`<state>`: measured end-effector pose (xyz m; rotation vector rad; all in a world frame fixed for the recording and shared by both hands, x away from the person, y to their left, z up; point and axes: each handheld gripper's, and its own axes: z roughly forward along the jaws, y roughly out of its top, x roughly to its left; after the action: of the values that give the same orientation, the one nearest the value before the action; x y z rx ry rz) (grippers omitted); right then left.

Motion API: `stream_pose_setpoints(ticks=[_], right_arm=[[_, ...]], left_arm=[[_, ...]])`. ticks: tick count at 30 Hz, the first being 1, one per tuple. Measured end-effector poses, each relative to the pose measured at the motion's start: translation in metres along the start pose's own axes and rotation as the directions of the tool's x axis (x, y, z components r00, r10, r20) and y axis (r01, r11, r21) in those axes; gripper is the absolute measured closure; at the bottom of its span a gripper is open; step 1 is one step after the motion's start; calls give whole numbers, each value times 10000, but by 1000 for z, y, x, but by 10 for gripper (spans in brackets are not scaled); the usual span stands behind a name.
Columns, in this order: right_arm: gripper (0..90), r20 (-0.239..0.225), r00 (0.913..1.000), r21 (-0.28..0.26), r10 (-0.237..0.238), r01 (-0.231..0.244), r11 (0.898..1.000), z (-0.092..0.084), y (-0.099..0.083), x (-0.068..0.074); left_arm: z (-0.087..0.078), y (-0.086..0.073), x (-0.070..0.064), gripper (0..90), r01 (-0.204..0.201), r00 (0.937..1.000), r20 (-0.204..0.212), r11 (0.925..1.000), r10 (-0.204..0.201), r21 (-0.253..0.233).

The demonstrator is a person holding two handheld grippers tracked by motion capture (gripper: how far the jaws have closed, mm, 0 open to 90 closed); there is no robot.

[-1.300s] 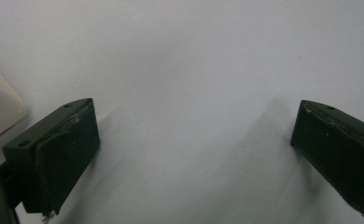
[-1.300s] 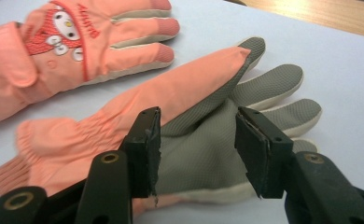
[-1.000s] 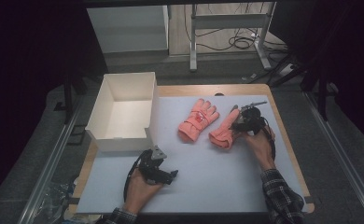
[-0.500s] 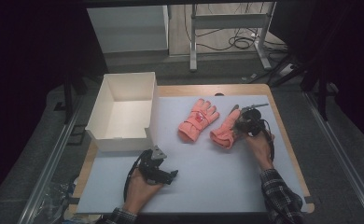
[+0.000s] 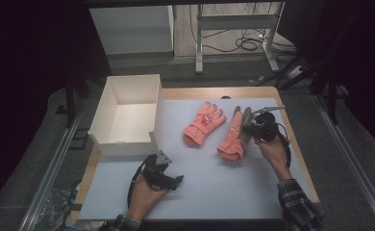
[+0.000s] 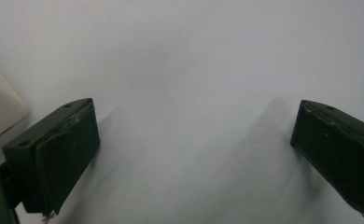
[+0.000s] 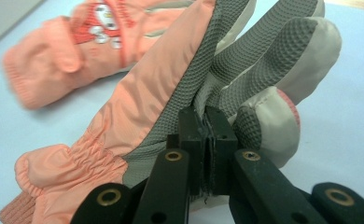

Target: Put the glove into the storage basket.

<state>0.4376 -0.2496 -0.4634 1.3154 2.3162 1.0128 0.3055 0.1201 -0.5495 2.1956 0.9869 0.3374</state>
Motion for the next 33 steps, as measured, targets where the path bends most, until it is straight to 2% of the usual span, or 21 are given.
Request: stream_pose_setpoints(ticks=[4,8,11,18,23,27,33], right_arm=[[867,-536,9984,-101,-170,165,9998,-13,-1,9],[868,-1172,9919,-196,-489,469,9987,-25,-3,21],[868,-1729,9820,-293,-765,725,9969,-34,-5,32],[868,-2887,9474,-200,-1382,1384,9902,-46,-16,57],[868,-3251,9301,57,-1707,1825,9832,-41,-28,70],[868,-3486,9196,336,-1813,2055,9781,-29,-38,73],[867,-3507,9139,693,-2047,2433,9675,-8,-47,70]], left_arm=[[0,0,0,11,0,10000,-1,10000,0,2],[0,0,0,11,0,10000,-2,10000,0,-2],[0,0,0,11,-31,10000,-11,10000,31,-1],[0,0,0,11,-26,10000,-15,10000,26,-6],[0,0,0,11,-5,10000,-15,10000,5,-27],[0,0,0,11,-11,10000,-8,10000,11,-24],[0,0,0,11,5,10000,-1,10000,-5,-8]])
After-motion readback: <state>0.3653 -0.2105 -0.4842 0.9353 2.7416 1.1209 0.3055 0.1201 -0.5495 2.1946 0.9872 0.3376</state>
